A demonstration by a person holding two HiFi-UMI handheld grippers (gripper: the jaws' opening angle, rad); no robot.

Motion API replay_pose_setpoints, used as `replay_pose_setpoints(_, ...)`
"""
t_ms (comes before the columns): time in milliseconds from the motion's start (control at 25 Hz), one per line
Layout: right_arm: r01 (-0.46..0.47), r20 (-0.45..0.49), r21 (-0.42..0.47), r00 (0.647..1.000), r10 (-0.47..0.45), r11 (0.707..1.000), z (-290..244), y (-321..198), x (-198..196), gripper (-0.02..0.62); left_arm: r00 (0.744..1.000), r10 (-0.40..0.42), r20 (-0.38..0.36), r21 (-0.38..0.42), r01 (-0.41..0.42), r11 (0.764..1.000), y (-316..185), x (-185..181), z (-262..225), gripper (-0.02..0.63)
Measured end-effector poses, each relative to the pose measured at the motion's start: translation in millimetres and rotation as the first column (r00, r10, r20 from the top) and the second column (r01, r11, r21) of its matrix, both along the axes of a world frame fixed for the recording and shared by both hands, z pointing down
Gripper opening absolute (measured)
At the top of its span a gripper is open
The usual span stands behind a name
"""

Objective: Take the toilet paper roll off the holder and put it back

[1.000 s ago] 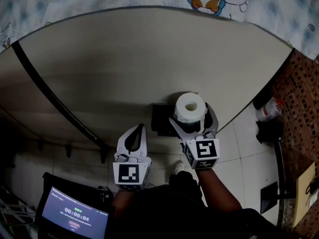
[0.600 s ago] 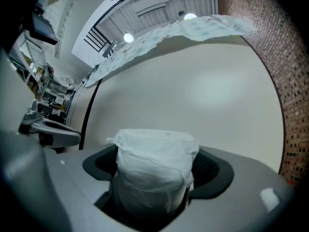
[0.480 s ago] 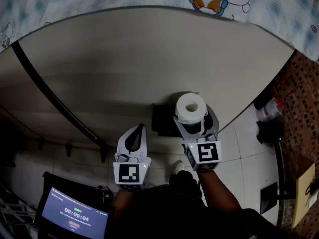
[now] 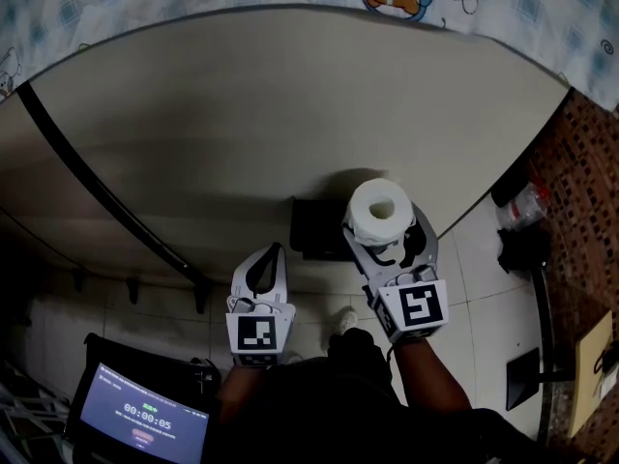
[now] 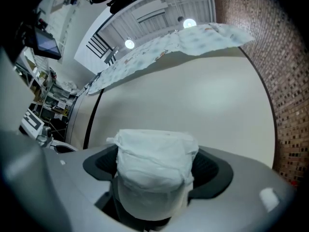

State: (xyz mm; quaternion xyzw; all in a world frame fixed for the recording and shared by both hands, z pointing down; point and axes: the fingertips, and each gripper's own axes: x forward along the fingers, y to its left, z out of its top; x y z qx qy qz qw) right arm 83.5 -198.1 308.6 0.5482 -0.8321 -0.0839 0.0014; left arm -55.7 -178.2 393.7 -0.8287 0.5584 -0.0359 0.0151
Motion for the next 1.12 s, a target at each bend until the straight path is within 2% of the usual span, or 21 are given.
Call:
replay_pose_setpoints(160, 0.004, 0.014, 0.025, 1.0, -0.005, 1.0, -17, 14, 4, 0.437, 1.0, 0.007, 0.003, -0.004, -0.007, 1.0, 1, 2, 2, 0.018)
replay_pose_setpoints(320, 0.014, 0.019, 0.045, 1.0, -0.015, 0.999, -28, 27, 6, 0.437, 1.0, 0.026, 0.013, -0.05, -0.025, 0.998, 4, 10, 23, 0.018)
replay_pose_setpoints(480, -0.004, -0.002, 0.035, 1.0, 0.004, 0.999, -20, 29, 6, 0.437, 0.997, 0.071, -0.027, -0.062, -0.073, 0.995, 6, 14, 41, 0.018)
replay_pose_setpoints(640, -0.012, 0.0, 0.02, 1.0, 0.012, 1.0, -14, 29, 9, 0.437, 0.997, 0.081, -0.018, -0.068, -0.082, 0.994, 8, 17, 56, 0.022)
replay_pose_setpoints(760, -0.006, 0.014, 0.034, 1.0, 0.006, 0.999, -21, 32, 4, 0.437, 0.996, 0.09, -0.018, -0.083, -0.091, 0.992, 7, 17, 67, 0.071)
replay_pose_setpoints(920, -0.024, -0.007, 0.031, 1.0, 0.024, 0.999, -19, 33, 9, 0.437, 0.996, 0.092, -0.009, -0.088, -0.093, 0.992, 2, 16, 78, 0.101)
replay_pose_setpoints(1120, -0.021, -0.002, 0.043, 1.0, 0.021, 0.999, -23, 37, 26, 0.437, 0.991, 0.133, 0.008, -0.117, -0.131, 0.984, 3, 40, 88, 0.133)
